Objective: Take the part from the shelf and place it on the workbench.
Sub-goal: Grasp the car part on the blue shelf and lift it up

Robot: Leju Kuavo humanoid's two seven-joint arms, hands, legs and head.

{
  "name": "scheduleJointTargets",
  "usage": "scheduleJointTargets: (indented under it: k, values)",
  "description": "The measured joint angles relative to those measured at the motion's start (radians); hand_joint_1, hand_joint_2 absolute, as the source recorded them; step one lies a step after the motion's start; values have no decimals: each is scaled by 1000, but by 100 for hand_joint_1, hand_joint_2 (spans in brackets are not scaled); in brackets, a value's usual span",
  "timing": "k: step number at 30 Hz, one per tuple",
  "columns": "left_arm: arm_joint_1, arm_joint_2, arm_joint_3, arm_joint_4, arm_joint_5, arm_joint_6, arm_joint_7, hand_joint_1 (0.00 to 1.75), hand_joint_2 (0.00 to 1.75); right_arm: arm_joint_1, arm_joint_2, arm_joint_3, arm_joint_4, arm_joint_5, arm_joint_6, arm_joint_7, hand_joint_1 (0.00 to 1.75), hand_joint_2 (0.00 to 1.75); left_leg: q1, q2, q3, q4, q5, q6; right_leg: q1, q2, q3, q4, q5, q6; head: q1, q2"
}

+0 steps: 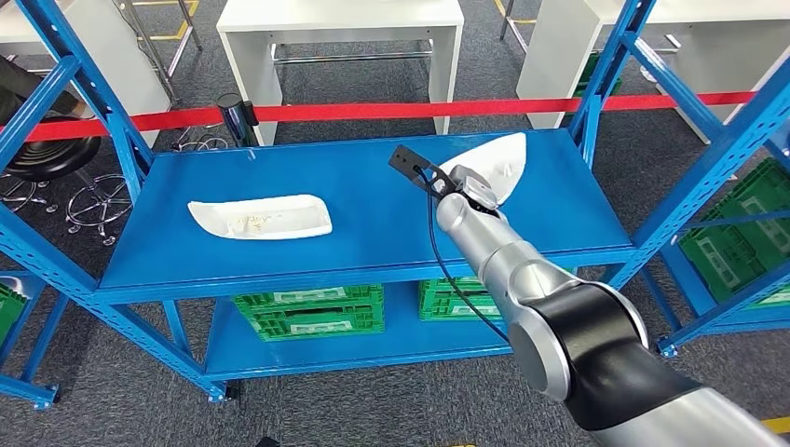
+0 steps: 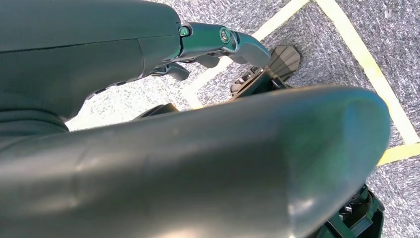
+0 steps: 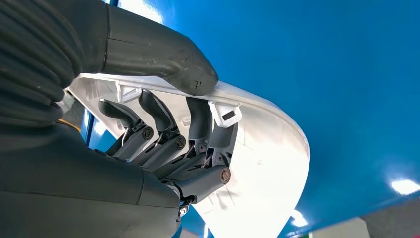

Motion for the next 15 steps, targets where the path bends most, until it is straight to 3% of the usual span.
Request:
scheduleJointTargets:
  k: [11, 15]
  values:
    - [0, 0, 0, 0, 0, 0, -1, 0, 0, -10, 0, 0, 0, 2, -7, 1, 175, 175, 0, 0, 0, 0, 0, 0, 0, 0, 0, 0, 0, 0, 0, 0]
    - [0, -1, 0, 0, -7, 0, -27, 0, 175, -11, 1, 0, 0, 4, -3, 7, 175, 175, 0, 0, 0, 0, 0, 0, 0, 0, 0, 0, 0, 0, 0, 0]
